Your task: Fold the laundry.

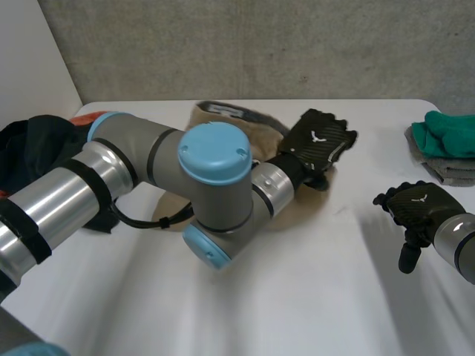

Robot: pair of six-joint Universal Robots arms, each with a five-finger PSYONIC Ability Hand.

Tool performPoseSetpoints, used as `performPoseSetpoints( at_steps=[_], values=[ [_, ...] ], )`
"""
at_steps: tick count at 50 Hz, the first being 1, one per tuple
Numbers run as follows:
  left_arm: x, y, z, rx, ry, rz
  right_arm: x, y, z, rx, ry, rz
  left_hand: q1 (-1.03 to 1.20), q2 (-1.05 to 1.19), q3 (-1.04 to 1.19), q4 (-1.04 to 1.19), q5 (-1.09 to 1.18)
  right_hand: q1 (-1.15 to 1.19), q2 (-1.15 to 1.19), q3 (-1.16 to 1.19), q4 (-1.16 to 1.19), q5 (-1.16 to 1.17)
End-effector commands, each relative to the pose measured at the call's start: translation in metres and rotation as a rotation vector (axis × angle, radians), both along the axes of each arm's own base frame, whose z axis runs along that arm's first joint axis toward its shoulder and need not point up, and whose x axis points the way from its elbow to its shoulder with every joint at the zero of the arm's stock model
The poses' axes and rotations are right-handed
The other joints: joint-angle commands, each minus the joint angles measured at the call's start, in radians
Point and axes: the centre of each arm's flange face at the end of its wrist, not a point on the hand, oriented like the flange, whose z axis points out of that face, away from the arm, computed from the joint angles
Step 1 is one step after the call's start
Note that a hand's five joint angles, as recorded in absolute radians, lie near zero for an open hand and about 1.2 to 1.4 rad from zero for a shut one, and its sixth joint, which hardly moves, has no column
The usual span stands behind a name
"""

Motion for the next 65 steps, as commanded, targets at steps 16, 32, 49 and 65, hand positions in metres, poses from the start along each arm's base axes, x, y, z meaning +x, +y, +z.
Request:
performPoseSetpoints(
  at_steps=[16, 32, 49, 65],
  values=[
    [0.135, -0.007, 0.082, 0.080, -0.044, 0.558, 0.042, 0.010, 0.035, -0.152, -0.101, 0.372, -0.084, -0.102, -0.112, -0.103, -0.100, -0.043, -0.034, -0.032, -0.031, -0.046],
    [0.188, -0.022, -0.045, 0.390, -0.378, 0.618, 0.083, -0.050, -0.034, -0.237, 0.086, 0.653, -0.133, -0.151, -0.161, -0.152, -0.149, 0.154, 0.163, 0.165, 0.166, 0.151],
    [0.162, -0.091, -0.090, 0.213, -0.463, 0.678, 0.094, -0.098, -0.081, -0.353, 0.154, 0.537, -0.016, -0.034, -0.044, -0.035, -0.032, 0.757, 0.766, 0.769, 0.769, 0.755],
    [0.158, -0.100, 0.038, -0.018, -0.185, 0.784, 0.075, -0.098, 0.026, -0.416, -0.045, 0.264, 0.788, 0.771, 0.761, 0.769, 0.772, 1.176, 1.185, 1.187, 1.188, 1.173]
  ],
)
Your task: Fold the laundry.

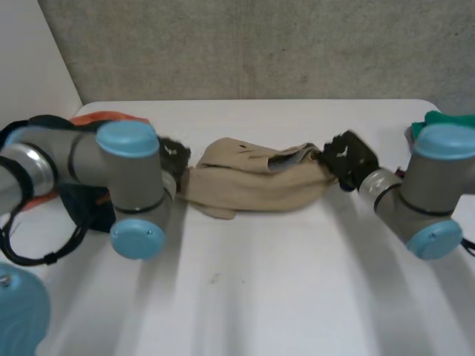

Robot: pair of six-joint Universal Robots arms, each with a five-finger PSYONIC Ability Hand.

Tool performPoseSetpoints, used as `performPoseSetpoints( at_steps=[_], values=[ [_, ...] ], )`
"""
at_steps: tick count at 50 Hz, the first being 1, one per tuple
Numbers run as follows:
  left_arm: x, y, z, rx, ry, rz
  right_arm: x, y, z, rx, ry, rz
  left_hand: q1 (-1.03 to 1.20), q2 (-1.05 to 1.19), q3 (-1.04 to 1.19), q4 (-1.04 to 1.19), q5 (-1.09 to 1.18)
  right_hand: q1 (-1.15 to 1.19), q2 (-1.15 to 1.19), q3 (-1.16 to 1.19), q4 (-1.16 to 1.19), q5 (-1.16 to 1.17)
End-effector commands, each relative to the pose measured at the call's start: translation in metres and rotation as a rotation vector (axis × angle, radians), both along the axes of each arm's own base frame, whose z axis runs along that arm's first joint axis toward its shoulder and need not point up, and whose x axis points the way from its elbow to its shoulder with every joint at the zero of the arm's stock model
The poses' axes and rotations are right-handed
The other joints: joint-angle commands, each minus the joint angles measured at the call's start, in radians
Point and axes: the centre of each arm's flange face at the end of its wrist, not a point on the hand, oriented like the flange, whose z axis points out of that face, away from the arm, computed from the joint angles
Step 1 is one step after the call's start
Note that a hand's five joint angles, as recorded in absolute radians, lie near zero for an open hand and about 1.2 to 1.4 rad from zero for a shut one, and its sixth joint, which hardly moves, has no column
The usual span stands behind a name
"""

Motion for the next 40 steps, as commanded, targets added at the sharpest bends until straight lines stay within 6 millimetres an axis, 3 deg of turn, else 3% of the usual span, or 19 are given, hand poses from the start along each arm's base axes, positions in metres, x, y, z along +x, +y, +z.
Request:
performPoseSetpoints(
  at_steps=[1, 2, 3, 5, 6, 10, 14, 17, 21, 28, 29, 32, 35, 38, 40],
  values=[
    [0.008, 0.012, 0.108, -0.184, 0.191, -0.005, -0.018, 0.009, 0.080, 0.005, -0.147, -0.128, 0.249, 0.203, 0.211, 0.202, 0.230, 0.343, 0.241, 0.214, 0.207, 0.209],
    [0.011, 0.015, 0.124, -0.208, 0.218, -0.007, -0.021, 0.010, 0.092, -0.002, -0.162, -0.139, 0.249, 0.203, 0.211, 0.202, 0.230, 0.343, 0.241, 0.214, 0.207, 0.209],
    [0.017, 0.025, 0.156, -0.260, 0.270, -0.019, -0.026, 0.014, 0.114, 0.002, -0.195, -0.162, 0.249, 0.203, 0.211, 0.202, 0.230, 0.343, 0.241, 0.214, 0.207, 0.209],
    [0.023, 0.037, 0.185, -0.306, 0.310, -0.040, -0.031, 0.021, 0.138, 0.006, -0.224, -0.173, 0.249, 0.203, 0.211, 0.202, 0.230, 0.343, 0.241, 0.214, 0.207, 0.209],
    [0.028, 0.049, 0.212, -0.351, 0.346, -0.063, -0.036, 0.028, 0.160, 0.011, -0.253, -0.186, 0.249, 0.203, 0.211, 0.202, 0.230, 0.343, 0.241, 0.214, 0.207, 0.209],
    [0.039, 0.079, 0.264, -0.429, 0.394, -0.131, -0.046, 0.046, 0.210, 0.003, -0.321, -0.210, 0.249, 0.203, 0.211, 0.202, 0.230, 0.343, 0.241, 0.214, 0.207, 0.209],
    [0.050, 0.097, 0.291, -0.441, 0.398, -0.145, -0.052, 0.061, 0.241, 0.003, -0.361, -0.225, 0.249, 0.203, 0.211, 0.202, 0.230, 0.343, 0.241, 0.214, 0.207, 0.209],
    [0.051, 0.098, 0.293, -0.409, 0.378, -0.144, -0.051, 0.066, 0.249, 0.011, -0.368, -0.221, 0.249, 0.203, 0.211, 0.202, 0.230, 0.343, 0.241, 0.214, 0.207, 0.209],
    [0.046, 0.084, 0.275, -0.313, 0.334, -0.141, -0.050, 0.064, 0.246, 0.041, -0.359, -0.226, 0.249, 0.203, 0.211, 0.202, 0.230, 0.343, 0.241, 0.214, 0.207, 0.209],
    [0.029, 0.033, 0.210, -0.161, 0.253, -0.107, -0.033, 0.041, 0.197, 0.161, -0.303, -0.245, 0.249, 0.203, 0.211, 0.202, 0.230, 0.343, 0.241, 0.214, 0.207, 0.209],
    [0.024, 0.020, 0.197, -0.152, 0.244, -0.102, -0.029, 0.034, 0.183, 0.180, -0.284, -0.256, 0.249, 0.203, 0.211, 0.202, 0.230, 0.343, 0.241, 0.214, 0.207, 0.209],
    [0.016, -0.006, 0.188, -0.208, 0.273, -0.100, -0.020, 0.012, 0.162, 0.143, -0.274, -0.266, 0.249, 0.203, 0.211, 0.202, 0.230, 0.343, 0.241, 0.214, 0.207, 0.209],
    [0.009, -0.022, 0.198, -0.307, 0.320, -0.110, -0.006, -0.004, 0.158, 0.049, -0.308, -0.256, 0.249, 0.203, 0.211, 0.202, 0.230, 0.343, 0.241, 0.214, 0.207, 0.209],
    [0.004, -0.033, 0.239, -0.538, 0.437, -0.133, 0.008, -0.027, 0.175, -0.159, -0.420, -0.250, 0.249, 0.203, 0.211, 0.202, 0.230, 0.343, 0.241, 0.214, 0.207, 0.209],
    [0.005, -0.031, 0.274, -0.705, 0.541, -0.145, 0.009, -0.039, 0.202, -0.339, -0.534, -0.255, 0.249, 0.203, 0.211, 0.202, 0.230, 0.343, 0.241, 0.214, 0.207, 0.209]
  ],
)
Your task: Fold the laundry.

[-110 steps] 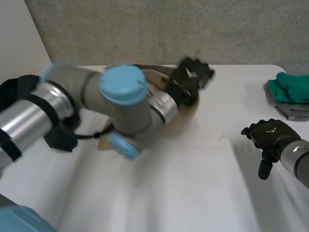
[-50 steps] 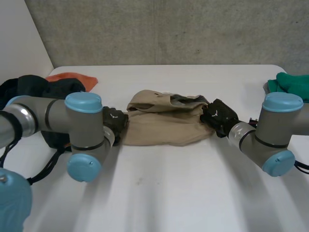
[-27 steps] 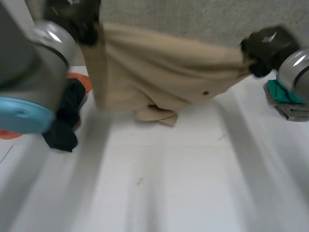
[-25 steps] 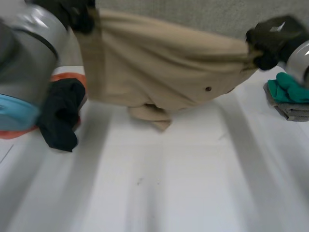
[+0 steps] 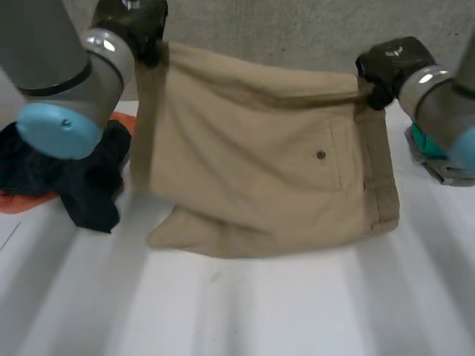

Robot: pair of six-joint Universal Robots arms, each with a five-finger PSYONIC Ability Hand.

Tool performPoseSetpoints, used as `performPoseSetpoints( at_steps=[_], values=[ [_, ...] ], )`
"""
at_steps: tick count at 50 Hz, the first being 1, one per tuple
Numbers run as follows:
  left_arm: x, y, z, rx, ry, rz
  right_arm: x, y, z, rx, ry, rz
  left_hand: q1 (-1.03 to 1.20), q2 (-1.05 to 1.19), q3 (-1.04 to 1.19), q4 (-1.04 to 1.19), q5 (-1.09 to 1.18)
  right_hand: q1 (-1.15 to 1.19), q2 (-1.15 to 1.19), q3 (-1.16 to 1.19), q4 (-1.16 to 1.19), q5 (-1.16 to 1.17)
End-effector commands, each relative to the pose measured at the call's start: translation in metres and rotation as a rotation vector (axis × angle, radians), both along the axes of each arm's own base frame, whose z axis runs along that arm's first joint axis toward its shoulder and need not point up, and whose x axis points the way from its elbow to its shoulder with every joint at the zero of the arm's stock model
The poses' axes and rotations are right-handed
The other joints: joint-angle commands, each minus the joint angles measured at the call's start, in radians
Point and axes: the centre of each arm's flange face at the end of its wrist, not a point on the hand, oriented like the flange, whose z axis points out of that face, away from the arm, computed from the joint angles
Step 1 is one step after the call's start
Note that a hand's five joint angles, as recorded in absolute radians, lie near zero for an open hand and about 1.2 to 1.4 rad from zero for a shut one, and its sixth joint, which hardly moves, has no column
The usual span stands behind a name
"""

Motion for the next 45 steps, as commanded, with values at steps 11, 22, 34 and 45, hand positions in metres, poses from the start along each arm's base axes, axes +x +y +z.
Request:
performPoseSetpoints(
  at_steps=[11, 22, 34, 45],
  values=[
    [0.009, -0.013, 0.093, -0.474, 0.368, 0.045, 0.033, -0.045, 0.069, -0.644, -0.315, -0.010, 0.247, 0.197, 0.208, 0.201, 0.230, 0.291, 0.226, 0.209, 0.202, 0.208],
    [0.014, 0.005, -0.037, 0.000, 0.144, 0.053, 0.016, -0.017, -0.043, -0.043, -0.039, 0.021, 0.247, 0.197, 0.208, 0.201, 0.230, 0.291, 0.226, 0.209, 0.202, 0.208],
    [0.004, 0.033, -0.191, 0.388, -0.093, -0.004, -0.001, 0.012, -0.173, 0.306, 0.231, 0.118, 0.247, 0.197, 0.208, 0.201, 0.230, 0.291, 0.226, 0.209, 0.202, 0.208],
    [0.004, 0.041, -0.178, 0.398, -0.205, 0.015, -0.019, 0.007, -0.148, 0.278, 0.210, -0.111, -0.677, -0.727, -0.716, -0.723, -0.695, -0.482, -0.546, -0.563, -0.570, -0.564]
  ],
)
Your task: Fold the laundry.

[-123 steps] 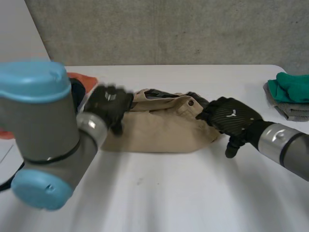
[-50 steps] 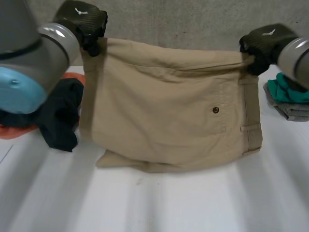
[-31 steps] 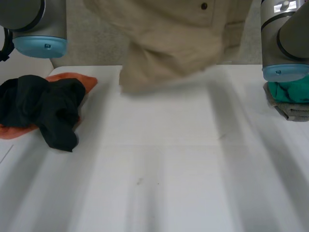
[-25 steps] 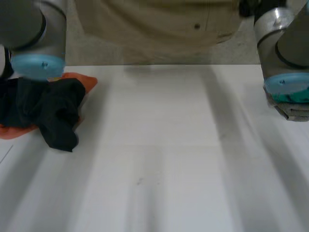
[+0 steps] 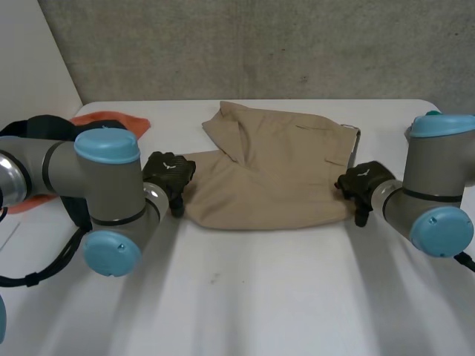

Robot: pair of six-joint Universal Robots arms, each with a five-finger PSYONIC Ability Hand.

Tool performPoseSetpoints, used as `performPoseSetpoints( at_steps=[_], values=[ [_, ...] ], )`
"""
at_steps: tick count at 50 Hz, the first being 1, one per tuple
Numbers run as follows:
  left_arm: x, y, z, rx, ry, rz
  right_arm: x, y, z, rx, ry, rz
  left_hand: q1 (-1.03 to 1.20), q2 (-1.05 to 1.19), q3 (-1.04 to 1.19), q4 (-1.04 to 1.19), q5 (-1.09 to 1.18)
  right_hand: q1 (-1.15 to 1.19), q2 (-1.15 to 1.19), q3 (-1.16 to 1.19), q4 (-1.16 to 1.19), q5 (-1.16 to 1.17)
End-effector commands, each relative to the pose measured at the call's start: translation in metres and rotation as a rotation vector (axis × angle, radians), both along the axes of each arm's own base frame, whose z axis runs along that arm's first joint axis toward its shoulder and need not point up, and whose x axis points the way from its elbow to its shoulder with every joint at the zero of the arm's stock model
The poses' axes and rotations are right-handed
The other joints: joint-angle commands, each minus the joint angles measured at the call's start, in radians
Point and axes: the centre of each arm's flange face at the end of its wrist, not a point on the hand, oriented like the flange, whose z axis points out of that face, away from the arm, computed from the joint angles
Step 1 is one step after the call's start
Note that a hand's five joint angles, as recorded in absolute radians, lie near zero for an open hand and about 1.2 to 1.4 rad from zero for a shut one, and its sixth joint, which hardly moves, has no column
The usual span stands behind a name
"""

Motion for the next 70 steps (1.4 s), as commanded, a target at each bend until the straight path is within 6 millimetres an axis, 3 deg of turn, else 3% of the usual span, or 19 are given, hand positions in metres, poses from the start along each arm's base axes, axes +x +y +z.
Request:
performPoseSetpoints(
  at_steps=[1, 5, 8, 14, 20, 23, 32, 40, 46, 51, 55, 60, 70],
  values=[
    [0.005, 0.010, 0.031, -0.016, -0.055, 0.022, -0.012, 0.006, 0.034, -0.048, -0.030, -0.159, -0.189, -0.229, -0.246, -0.241, -0.242, -0.182, -0.191, -0.196, -0.201, -0.195],
    [0.016, 0.024, 0.050, -0.024, -0.047, 0.041, -0.016, 0.026, 0.050, -0.046, -0.058, -0.134, -0.210, -0.250, -0.267, -0.262, -0.263, -0.214, -0.223, -0.229, -0.234, -0.227],
    [0.023, 0.032, 0.055, -0.022, -0.047, 0.037, -0.018, 0.040, 0.055, -0.040, -0.054, -0.098, -0.204, -0.244, -0.261, -0.256, -0.257, -0.209, -0.217, -0.223, -0.228, -0.222],
    [0.036, 0.055, 0.044, 0.039, -0.071, -0.025, -0.021, 0.073, 0.054, -0.025, -0.028, 0.023, -0.017, -0.057, -0.073, -0.069, -0.069, -0.103, -0.112, -0.117, -0.122, -0.116],
    [0.038, 0.067, 0.027, 0.101, -0.100, -0.064, -0.015, 0.090, 0.034, -0.007, -0.041, 0.146, 0.335, 0.295, 0.279, 0.283, 0.283, 0.061, 0.053, 0.047, 0.042, 0.048],
    [0.037, 0.065, 0.020, 0.117, -0.105, -0.067, -0.014, 0.088, 0.027, -0.015, -0.044, 0.158, 0.348, 0.308, 0.291, 0.296, 0.295, 0.065, 0.056, 0.050, 0.045, 0.052],
    [0.027, 0.034, -0.001, 0.094, -0.098, -0.053, -0.007, 0.063, -0.001, -0.080, -0.060, 0.162, 0.043, 0.002, -0.014, -0.009, -0.010, -0.003, -0.012, -0.017, -0.022, -0.016],
    [0.014, 0.011, -0.004, 0.026, -0.119, -0.043, 0.002, 0.039, -0.014, -0.173, -0.076, 0.158, 0.034, -0.007, -0.023, -0.019, -0.019, -0.103, -0.112, -0.117, -0.122, -0.116],
    [0.007, -0.006, -0.015, 0.004, -0.164, -0.042, 0.007, 0.031, -0.020, -0.182, -0.075, 0.158, 0.063, 0.023, 0.006, 0.011, 0.010, -0.006, -0.015, -0.021, -0.025, -0.019],
    [0.003, -0.018, -0.017, -0.007, -0.177, -0.027, 0.009, 0.024, -0.020, -0.196, -0.080, 0.146, 0.174, 0.134, 0.118, 0.122, 0.122, 0.287, 0.278, 0.272, 0.267, 0.274],
    [-0.002, -0.023, -0.020, -0.020, -0.175, -0.036, 0.011, 0.021, -0.018, -0.199, -0.095, 0.139, 0.306, 0.266, 0.249, 0.254, 0.253, 0.610, 0.601, 0.595, 0.590, 0.597],
    [-0.008, -0.025, -0.023, -0.026, -0.177, -0.059, 0.013, 0.021, -0.017, -0.201, -0.101, 0.139, 0.415, 0.375, 0.358, 0.363, 0.363, 0.611, 0.602, 0.597, 0.592, 0.598],
    [-0.011, -0.015, -0.027, 0.016, -0.210, -0.103, 0.010, 0.021, -0.018, -0.186, -0.094, 0.114, 0.357, 0.317, 0.300, 0.305, 0.304, 0.611, 0.602, 0.597, 0.592, 0.598]
  ],
)
